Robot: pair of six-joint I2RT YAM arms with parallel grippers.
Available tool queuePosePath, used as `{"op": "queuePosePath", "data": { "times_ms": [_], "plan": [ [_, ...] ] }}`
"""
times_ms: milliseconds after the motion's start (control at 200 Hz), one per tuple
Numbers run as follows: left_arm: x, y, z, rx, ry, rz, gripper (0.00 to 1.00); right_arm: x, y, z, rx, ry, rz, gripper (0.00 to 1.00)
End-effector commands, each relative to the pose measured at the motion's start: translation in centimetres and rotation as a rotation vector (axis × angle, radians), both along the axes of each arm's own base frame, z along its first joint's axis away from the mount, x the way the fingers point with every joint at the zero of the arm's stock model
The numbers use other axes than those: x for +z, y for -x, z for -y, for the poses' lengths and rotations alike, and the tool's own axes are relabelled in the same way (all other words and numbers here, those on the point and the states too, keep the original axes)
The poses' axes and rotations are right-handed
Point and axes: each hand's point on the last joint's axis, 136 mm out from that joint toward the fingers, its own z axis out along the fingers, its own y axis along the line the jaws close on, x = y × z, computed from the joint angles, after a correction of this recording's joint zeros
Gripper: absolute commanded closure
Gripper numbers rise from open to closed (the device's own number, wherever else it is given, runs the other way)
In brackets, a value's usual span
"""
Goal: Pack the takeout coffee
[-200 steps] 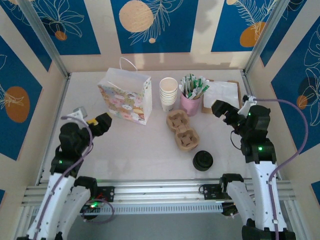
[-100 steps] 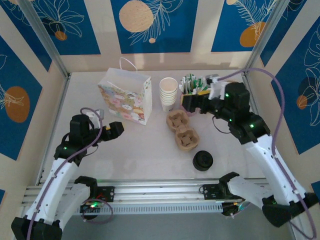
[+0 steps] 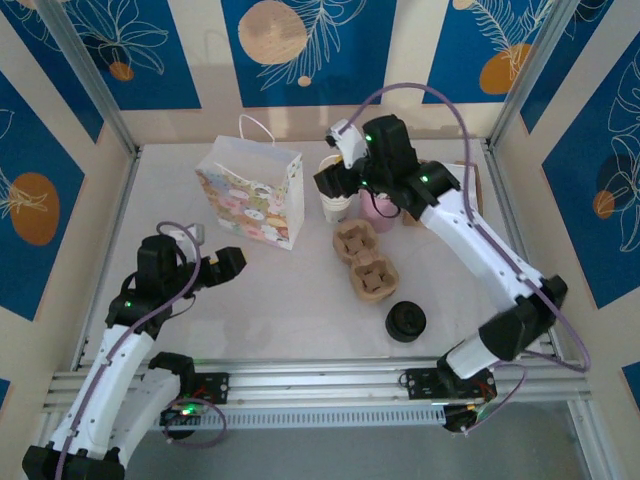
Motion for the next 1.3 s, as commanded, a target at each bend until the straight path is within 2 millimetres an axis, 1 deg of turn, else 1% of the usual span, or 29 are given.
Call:
{"op": "queuePosePath", "data": {
  "times_ms": [0,45,105,160,180,200,240,315,485,825,1085,1176,1196,1251,1296],
  "plan": [
    [-0.8,0.5,-0.3,0.015,-0.011,-0.029,0.08,-2.0,-1.1,-0.3,0.026,0.108,-0.040,0.52],
    [-0.9,0.5,-0.4,0.020,-0.015,-0.033,0.08,-2.8,-1.8,-0.6,0.030,0.130,-0.063,0.54],
    [-0.9,0.6,-0.4,0.020,-0.018,-0.035,0.08,-4.0,-2.5,-1.0,0.033,0.163,-0.101,0.54],
    [-1.0,0.7,-0.3,0.013,-0.014,-0.035,0.08,-4.6,-3.4,-1.3,0.027,0.191,-0.111,0.54],
    [-1.0,0.7,-0.3,0.010,-0.013,-0.033,0.08,-5.1,-3.7,-1.4,0.026,0.209,-0.122,0.55],
    [-1.0,0.7,-0.2,0.007,-0.011,-0.033,0.08,-5.2,-3.9,-1.5,0.025,0.219,-0.125,0.58],
    [-1.0,0.7,-0.2,0.004,-0.009,-0.033,0.08,-5.6,-4.4,-1.5,0.016,0.239,-0.139,0.59],
    [-1.2,0.7,-0.1,0.005,-0.009,-0.041,0.08,-6.4,-5.1,-1.6,0.006,0.255,-0.158,0.60],
    [-1.5,0.8,0.1,-0.009,-0.001,-0.061,0.09,-7.4,-6.6,-1.5,-0.023,0.306,-0.142,0.60],
    [-1.7,0.7,0.0,-0.008,-0.014,-0.069,0.09,-9.3,-7.8,-0.6,-0.064,0.389,-0.131,0.60],
    [-1.8,0.7,0.1,-0.012,-0.016,-0.076,0.09,-10.5,-8.2,-0.9,-0.051,0.407,-0.145,0.60],
    [-1.8,0.7,0.1,-0.013,-0.014,-0.077,0.09,-10.7,-8.5,-0.9,-0.057,0.419,-0.140,0.61],
    [-1.9,0.7,0.1,-0.013,-0.014,-0.080,0.09,-10.8,-8.6,-0.9,-0.059,0.421,-0.139,0.64],
    [-1.9,0.7,0.1,-0.016,-0.014,-0.080,0.09,-10.9,-8.9,-0.7,-0.066,0.434,-0.133,0.68],
    [-2.0,0.7,0.1,-0.016,-0.015,-0.083,0.09,-11.0,-9.0,-0.7,-0.068,0.444,-0.130,0.69]
  ]
}}
